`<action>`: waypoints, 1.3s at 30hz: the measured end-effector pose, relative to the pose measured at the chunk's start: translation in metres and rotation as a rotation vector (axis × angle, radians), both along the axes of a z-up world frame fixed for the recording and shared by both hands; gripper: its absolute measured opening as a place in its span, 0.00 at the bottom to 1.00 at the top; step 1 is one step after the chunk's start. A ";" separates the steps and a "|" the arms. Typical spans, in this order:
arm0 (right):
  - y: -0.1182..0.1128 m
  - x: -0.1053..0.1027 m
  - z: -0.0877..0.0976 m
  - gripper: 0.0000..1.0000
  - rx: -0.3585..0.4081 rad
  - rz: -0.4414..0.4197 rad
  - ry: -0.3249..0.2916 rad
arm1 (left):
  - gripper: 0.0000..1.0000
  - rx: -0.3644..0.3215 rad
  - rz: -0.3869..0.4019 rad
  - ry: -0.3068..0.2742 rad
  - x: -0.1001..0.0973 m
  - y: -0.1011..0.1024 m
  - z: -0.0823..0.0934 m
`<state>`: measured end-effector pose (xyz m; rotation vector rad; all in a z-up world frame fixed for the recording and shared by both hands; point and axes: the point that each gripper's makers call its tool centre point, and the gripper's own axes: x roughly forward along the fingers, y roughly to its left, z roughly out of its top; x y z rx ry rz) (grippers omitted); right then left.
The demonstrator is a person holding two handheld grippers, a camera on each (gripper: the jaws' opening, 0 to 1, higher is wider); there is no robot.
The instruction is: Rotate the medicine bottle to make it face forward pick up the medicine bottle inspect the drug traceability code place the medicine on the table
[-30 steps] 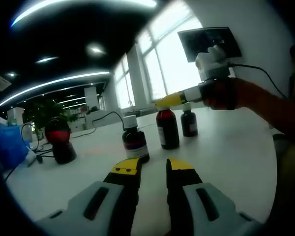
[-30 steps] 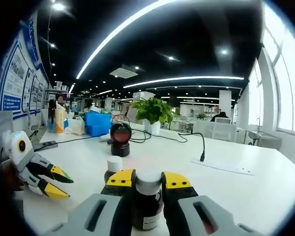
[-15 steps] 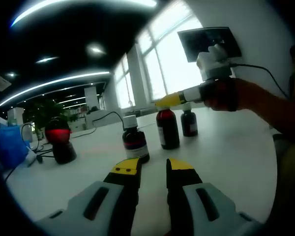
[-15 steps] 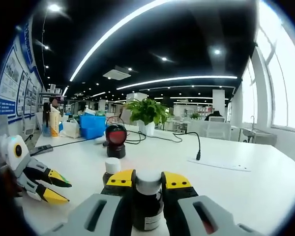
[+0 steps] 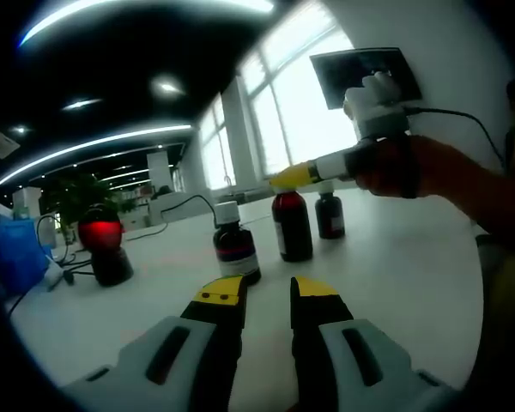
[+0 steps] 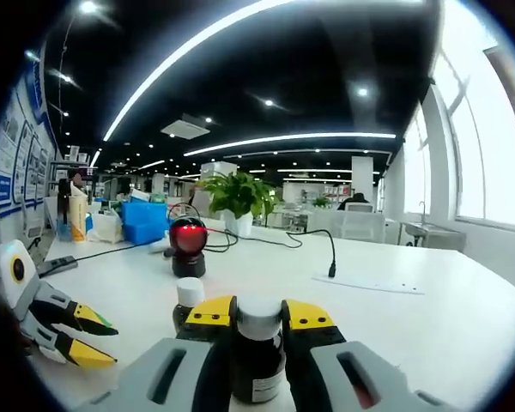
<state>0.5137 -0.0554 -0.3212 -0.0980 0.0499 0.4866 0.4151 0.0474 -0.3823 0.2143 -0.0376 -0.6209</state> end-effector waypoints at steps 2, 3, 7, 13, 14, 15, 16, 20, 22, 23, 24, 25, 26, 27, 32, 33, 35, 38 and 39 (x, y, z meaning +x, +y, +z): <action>0.000 0.000 0.000 0.17 -0.004 -0.018 -0.003 | 0.13 0.000 0.000 0.001 0.000 0.000 0.000; 0.000 0.000 0.000 0.17 -0.006 -0.029 -0.004 | 0.13 0.000 0.001 0.001 0.000 0.000 0.000; 0.000 0.001 0.000 0.17 -0.002 -0.072 -0.009 | 0.13 -0.004 -0.001 0.000 0.000 0.000 0.001; -0.001 0.000 -0.001 0.17 -0.029 -0.116 -0.025 | 0.13 -0.008 0.002 0.000 0.000 0.001 0.001; -0.001 0.000 -0.001 0.17 -0.041 -0.127 -0.031 | 0.13 -0.006 0.003 -0.001 0.000 0.001 0.001; 0.000 -0.001 -0.001 0.17 -0.043 -0.134 -0.034 | 0.13 -0.003 0.003 -0.002 0.000 0.001 0.001; 0.000 -0.001 -0.001 0.17 -0.047 -0.141 -0.040 | 0.13 -0.003 0.002 -0.002 -0.001 0.000 0.001; 0.000 -0.002 -0.001 0.17 -0.062 -0.162 -0.055 | 0.13 -0.006 0.002 -0.001 0.000 0.001 0.001; -0.001 -0.002 -0.001 0.17 -0.061 -0.167 -0.055 | 0.13 -0.005 0.001 -0.001 -0.001 0.000 0.001; -0.001 -0.001 -0.001 0.17 -0.061 -0.170 -0.056 | 0.13 -0.006 0.002 -0.001 -0.001 0.000 0.001; -0.001 -0.001 -0.001 0.17 -0.059 -0.171 -0.055 | 0.13 -0.006 0.002 -0.001 -0.001 0.001 0.001; -0.002 -0.001 -0.001 0.17 -0.058 -0.174 -0.055 | 0.13 -0.006 0.001 -0.001 -0.001 0.001 0.001; -0.002 -0.001 -0.001 0.17 -0.055 -0.175 -0.053 | 0.13 -0.006 0.001 -0.001 -0.001 0.000 0.001; -0.002 -0.001 -0.001 0.17 -0.056 -0.175 -0.054 | 0.13 -0.005 0.001 -0.002 -0.001 0.000 0.001; -0.003 0.001 0.000 0.17 -0.047 -0.169 -0.053 | 0.13 -0.006 0.000 0.000 -0.001 0.000 0.001; -0.003 0.001 0.000 0.18 -0.041 -0.165 -0.054 | 0.13 -0.006 0.000 -0.001 -0.001 0.000 0.001; -0.003 0.001 0.001 0.18 -0.032 -0.155 -0.059 | 0.13 -0.006 0.000 -0.001 -0.001 0.000 0.001; -0.005 0.000 0.004 0.21 -0.036 -0.150 -0.068 | 0.13 -0.004 0.000 0.000 -0.001 0.000 0.001; -0.006 0.000 0.006 0.21 -0.030 -0.143 -0.073 | 0.13 -0.004 0.000 0.000 -0.001 0.000 0.001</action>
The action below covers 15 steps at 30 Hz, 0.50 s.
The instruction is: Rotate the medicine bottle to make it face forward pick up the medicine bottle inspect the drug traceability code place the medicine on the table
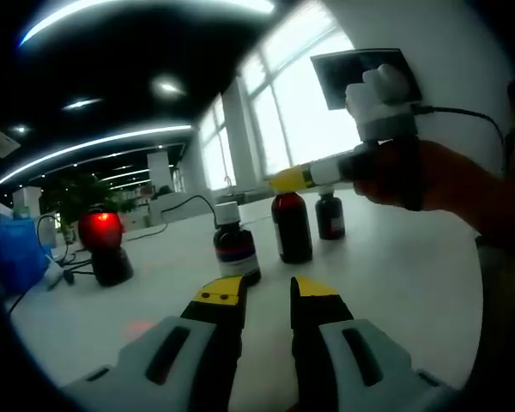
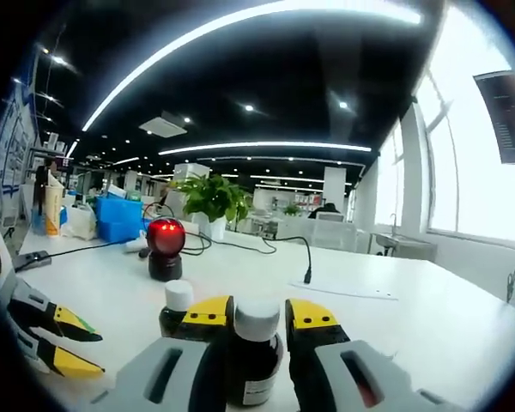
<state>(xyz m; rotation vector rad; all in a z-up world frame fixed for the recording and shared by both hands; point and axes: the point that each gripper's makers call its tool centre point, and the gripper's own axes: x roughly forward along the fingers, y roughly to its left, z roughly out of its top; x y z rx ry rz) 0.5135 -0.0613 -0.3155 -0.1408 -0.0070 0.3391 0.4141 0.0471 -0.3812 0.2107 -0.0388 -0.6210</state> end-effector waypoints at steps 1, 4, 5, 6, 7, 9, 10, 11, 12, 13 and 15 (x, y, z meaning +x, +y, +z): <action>-0.001 0.000 0.001 0.21 0.013 0.003 0.002 | 0.13 0.000 0.000 0.000 0.000 0.000 0.000; -0.001 -0.003 0.003 0.21 0.049 0.030 0.007 | 0.13 0.000 0.001 0.000 0.000 0.000 0.000; 0.000 -0.003 0.004 0.21 0.060 0.046 0.009 | 0.13 0.000 0.001 0.000 0.001 0.000 0.000; 0.000 -0.004 0.004 0.21 0.068 0.054 0.015 | 0.13 0.000 0.001 0.000 0.001 0.000 0.000; 0.002 -0.005 0.004 0.21 0.073 0.068 0.016 | 0.13 0.000 0.001 0.000 0.001 0.000 0.000; 0.004 -0.006 0.005 0.21 0.081 0.102 0.023 | 0.13 0.000 0.001 0.000 0.001 0.000 0.000; 0.005 -0.006 0.006 0.21 0.082 0.119 0.022 | 0.13 0.001 0.001 -0.001 0.001 0.000 0.000; 0.004 -0.006 0.007 0.21 0.080 0.124 0.025 | 0.13 0.001 0.001 0.000 0.001 0.000 0.000; 0.004 -0.006 0.008 0.20 0.070 0.133 0.021 | 0.13 0.001 0.001 0.000 0.001 0.000 0.000; 0.005 -0.006 0.008 0.20 0.057 0.143 0.014 | 0.13 0.002 0.001 0.000 0.001 0.000 0.000; 0.003 -0.004 0.009 0.20 0.048 0.148 0.015 | 0.13 0.002 0.001 0.000 0.001 0.000 0.000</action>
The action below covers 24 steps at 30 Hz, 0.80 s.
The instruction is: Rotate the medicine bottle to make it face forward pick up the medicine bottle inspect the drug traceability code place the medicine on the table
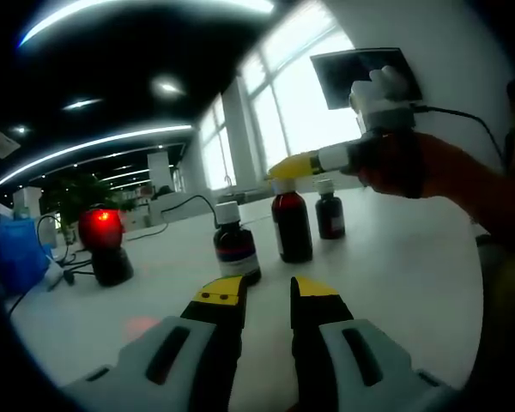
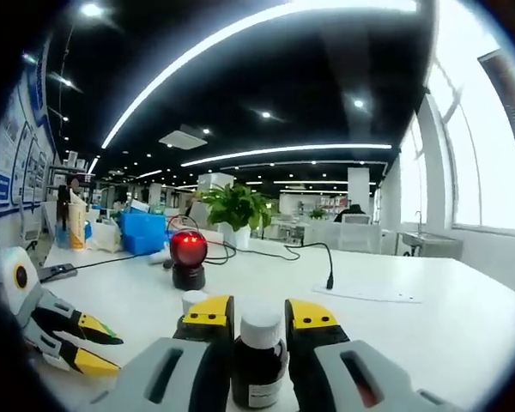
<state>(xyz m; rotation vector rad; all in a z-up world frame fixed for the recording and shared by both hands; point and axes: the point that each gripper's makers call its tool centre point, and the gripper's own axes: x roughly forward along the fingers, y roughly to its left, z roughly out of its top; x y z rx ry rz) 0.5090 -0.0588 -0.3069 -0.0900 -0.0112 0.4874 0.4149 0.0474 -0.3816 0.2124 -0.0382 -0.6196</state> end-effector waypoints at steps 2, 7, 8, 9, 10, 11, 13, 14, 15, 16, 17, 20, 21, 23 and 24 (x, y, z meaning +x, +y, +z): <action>-0.001 0.000 0.002 0.20 -0.002 0.015 -0.004 | 0.13 0.000 0.000 0.000 0.000 0.000 0.000; 0.003 -0.001 0.003 0.20 -0.010 0.075 0.001 | 0.13 0.003 -0.001 0.000 0.000 0.000 0.000; 0.002 -0.001 0.003 0.20 0.000 0.088 0.011 | 0.13 0.002 0.000 0.000 0.000 0.000 0.000; 0.002 0.000 0.003 0.20 0.002 0.094 0.012 | 0.13 0.002 -0.001 0.000 0.000 0.000 0.000; 0.003 0.000 0.002 0.20 0.005 0.113 0.017 | 0.13 0.002 -0.001 0.000 0.000 0.000 0.000; 0.003 0.000 0.001 0.20 0.019 0.125 0.031 | 0.13 0.003 0.000 0.000 0.000 0.000 0.000; 0.004 0.001 -0.002 0.20 0.025 0.148 0.046 | 0.13 0.004 0.000 0.000 0.000 0.000 0.000; 0.003 0.002 -0.005 0.20 0.022 0.151 0.054 | 0.13 0.004 -0.001 0.000 0.000 0.000 0.000; 0.004 0.002 -0.005 0.20 0.016 0.152 0.051 | 0.13 0.004 -0.001 0.000 0.000 0.000 0.000; 0.004 0.003 -0.007 0.20 -0.002 0.156 0.045 | 0.13 0.005 -0.002 -0.001 -0.001 0.000 0.000; 0.004 0.004 -0.009 0.21 -0.005 0.157 0.049 | 0.13 0.006 -0.002 0.000 -0.001 0.000 -0.001; 0.003 0.006 -0.011 0.21 -0.006 0.159 0.056 | 0.13 0.004 -0.002 0.000 -0.001 0.000 0.000; 0.002 0.006 -0.012 0.21 -0.008 0.158 0.058 | 0.13 0.004 -0.002 0.000 -0.001 0.000 0.000; 0.003 0.006 -0.013 0.21 -0.008 0.166 0.063 | 0.13 0.005 -0.003 0.000 0.000 0.000 -0.001; 0.003 0.006 -0.014 0.20 -0.010 0.172 0.067 | 0.13 0.005 -0.003 0.000 0.000 -0.001 -0.001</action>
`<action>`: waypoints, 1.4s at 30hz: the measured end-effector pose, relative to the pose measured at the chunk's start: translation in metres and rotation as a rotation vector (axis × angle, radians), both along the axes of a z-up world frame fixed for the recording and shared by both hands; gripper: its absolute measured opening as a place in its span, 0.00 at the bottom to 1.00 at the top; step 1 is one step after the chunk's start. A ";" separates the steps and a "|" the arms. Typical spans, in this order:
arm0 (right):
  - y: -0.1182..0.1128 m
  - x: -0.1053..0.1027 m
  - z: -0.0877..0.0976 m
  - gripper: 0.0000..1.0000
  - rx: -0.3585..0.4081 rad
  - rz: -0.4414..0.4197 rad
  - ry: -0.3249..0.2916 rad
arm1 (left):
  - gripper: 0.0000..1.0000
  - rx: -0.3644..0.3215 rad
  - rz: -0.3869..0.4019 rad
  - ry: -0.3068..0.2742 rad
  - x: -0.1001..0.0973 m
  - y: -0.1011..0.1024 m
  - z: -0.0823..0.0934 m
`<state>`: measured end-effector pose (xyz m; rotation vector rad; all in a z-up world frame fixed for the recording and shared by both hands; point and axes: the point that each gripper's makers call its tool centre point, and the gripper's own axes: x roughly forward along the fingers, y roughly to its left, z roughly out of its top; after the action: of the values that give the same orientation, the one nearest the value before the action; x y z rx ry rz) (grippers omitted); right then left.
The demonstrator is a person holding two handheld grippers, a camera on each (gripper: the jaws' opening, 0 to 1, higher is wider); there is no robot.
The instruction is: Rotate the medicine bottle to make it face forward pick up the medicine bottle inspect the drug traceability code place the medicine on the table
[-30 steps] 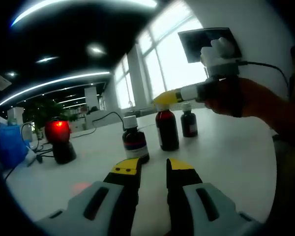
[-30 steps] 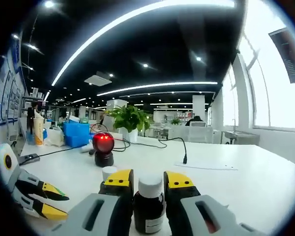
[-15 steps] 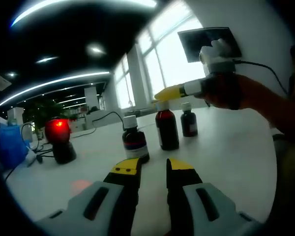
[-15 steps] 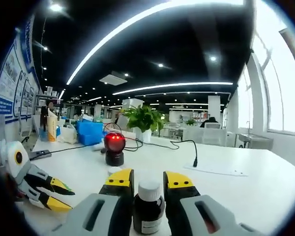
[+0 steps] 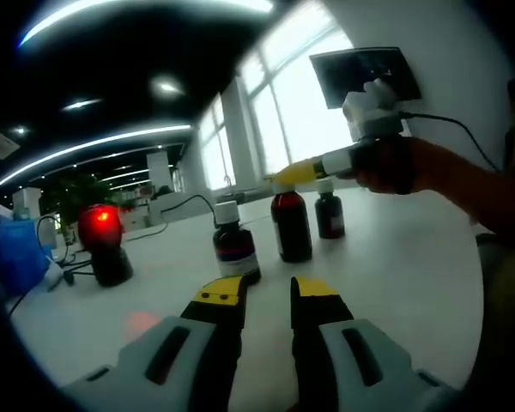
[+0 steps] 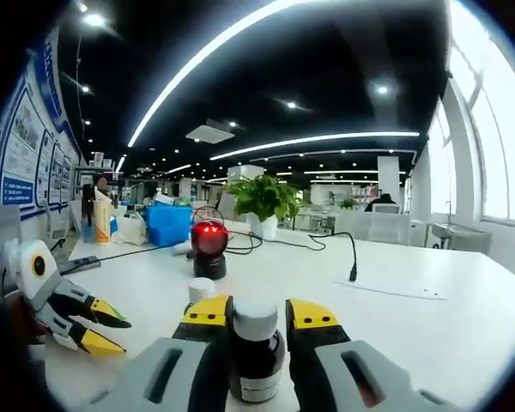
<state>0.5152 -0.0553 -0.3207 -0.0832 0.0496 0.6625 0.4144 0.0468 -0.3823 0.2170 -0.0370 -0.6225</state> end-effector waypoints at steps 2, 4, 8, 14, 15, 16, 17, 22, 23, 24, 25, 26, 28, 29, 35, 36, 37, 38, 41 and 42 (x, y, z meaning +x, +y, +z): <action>0.001 0.000 -0.003 0.20 -0.009 0.014 0.007 | 0.13 -0.001 0.002 0.000 0.000 0.000 0.000; 0.003 -0.001 -0.006 0.17 -0.003 0.032 0.022 | 0.13 -0.001 0.002 0.001 0.001 0.000 0.000; 0.003 -0.001 -0.007 0.17 -0.001 0.032 0.017 | 0.13 0.001 0.004 0.001 0.001 0.000 -0.001; 0.004 0.000 -0.007 0.17 -0.005 0.032 0.016 | 0.13 0.003 0.004 0.000 0.001 0.000 -0.001; 0.004 0.000 -0.007 0.17 -0.003 0.028 0.016 | 0.13 0.002 0.004 0.000 0.001 0.000 -0.001; 0.003 0.000 -0.007 0.17 0.002 0.022 0.018 | 0.13 0.002 0.004 0.000 0.001 0.000 -0.001; 0.004 0.000 -0.007 0.17 0.003 0.019 0.018 | 0.13 0.003 0.004 0.000 0.001 0.000 -0.001; 0.004 0.000 -0.007 0.17 0.007 -0.006 0.016 | 0.13 0.007 0.006 0.000 0.001 0.000 -0.001; 0.004 0.000 -0.007 0.17 0.008 -0.010 0.015 | 0.13 0.007 0.006 0.000 0.001 0.000 -0.001; 0.004 -0.001 -0.007 0.17 0.007 -0.017 0.013 | 0.13 0.007 0.007 0.000 0.002 0.000 -0.001; 0.004 -0.001 -0.007 0.17 0.005 -0.022 0.011 | 0.13 0.007 0.007 0.000 0.002 0.001 -0.001; 0.004 -0.001 -0.007 0.17 0.005 -0.026 0.011 | 0.13 0.007 0.007 0.000 0.002 0.000 -0.001; 0.005 -0.001 -0.007 0.17 0.000 -0.039 0.008 | 0.13 0.009 0.008 0.000 0.002 0.000 -0.001; 0.004 -0.002 -0.007 0.17 0.001 -0.047 0.010 | 0.13 0.010 0.010 0.000 0.002 0.001 -0.001; 0.005 -0.002 -0.007 0.17 -0.019 -0.090 0.002 | 0.13 0.008 0.009 0.000 0.001 0.001 -0.001; 0.004 -0.002 -0.007 0.17 -0.018 -0.098 0.001 | 0.13 0.008 0.009 0.000 0.001 0.001 -0.001; 0.004 -0.002 -0.007 0.17 -0.020 -0.104 0.000 | 0.13 0.008 0.008 0.000 0.001 0.001 -0.001; 0.004 -0.002 -0.007 0.17 -0.020 -0.110 0.000 | 0.13 0.008 0.008 0.000 0.001 0.001 -0.001; 0.005 -0.002 -0.007 0.17 -0.027 -0.126 -0.005 | 0.13 0.009 0.008 0.000 0.001 0.001 -0.001; 0.004 -0.002 -0.007 0.17 -0.025 -0.133 -0.004 | 0.13 0.010 0.008 0.000 0.001 0.001 -0.001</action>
<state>0.5131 -0.0511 -0.3275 -0.1044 0.0594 0.5291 0.4156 0.0474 -0.3832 0.2265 -0.0330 -0.6150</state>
